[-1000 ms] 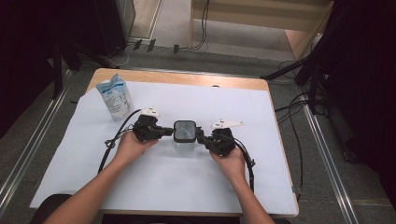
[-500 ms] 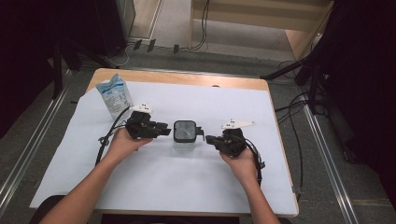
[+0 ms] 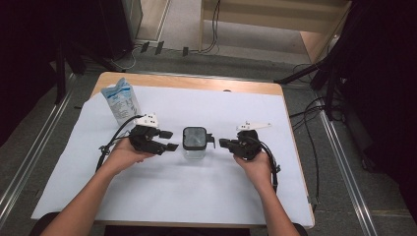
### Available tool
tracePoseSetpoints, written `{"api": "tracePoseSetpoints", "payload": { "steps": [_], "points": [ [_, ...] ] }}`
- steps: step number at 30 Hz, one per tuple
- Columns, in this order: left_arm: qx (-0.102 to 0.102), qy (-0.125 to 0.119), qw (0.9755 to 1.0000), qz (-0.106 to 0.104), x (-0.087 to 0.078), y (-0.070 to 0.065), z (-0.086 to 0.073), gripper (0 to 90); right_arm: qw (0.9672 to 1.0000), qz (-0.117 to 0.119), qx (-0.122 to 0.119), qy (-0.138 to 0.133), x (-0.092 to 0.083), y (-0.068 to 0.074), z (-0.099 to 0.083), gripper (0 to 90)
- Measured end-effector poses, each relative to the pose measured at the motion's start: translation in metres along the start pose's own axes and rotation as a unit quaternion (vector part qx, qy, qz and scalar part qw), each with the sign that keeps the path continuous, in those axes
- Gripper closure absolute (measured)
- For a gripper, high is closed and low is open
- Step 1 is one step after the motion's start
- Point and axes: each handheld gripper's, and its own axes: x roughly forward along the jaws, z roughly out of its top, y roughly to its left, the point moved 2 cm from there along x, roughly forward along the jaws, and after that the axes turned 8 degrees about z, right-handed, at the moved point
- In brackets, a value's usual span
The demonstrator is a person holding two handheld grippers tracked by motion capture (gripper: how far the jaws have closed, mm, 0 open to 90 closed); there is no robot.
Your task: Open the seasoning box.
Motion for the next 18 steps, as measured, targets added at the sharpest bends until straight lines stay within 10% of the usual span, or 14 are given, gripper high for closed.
{"api": "tracePoseSetpoints", "payload": {
  "steps": [7, 18],
  "points": [
    [0.004, -0.003, 0.9985, -0.054, 0.007, 0.002, -0.001, 15.1, 1.0000, 0.004, 0.002, 0.009, 0.005, -0.001, 0.000, 90.0],
    [0.046, 0.014, 0.9970, -0.061, 0.022, 0.000, 0.013, 0.0, 0.9998, 0.014, 0.007, 0.011, 0.007, -0.002, 0.001, 90.0]
  ]
}}
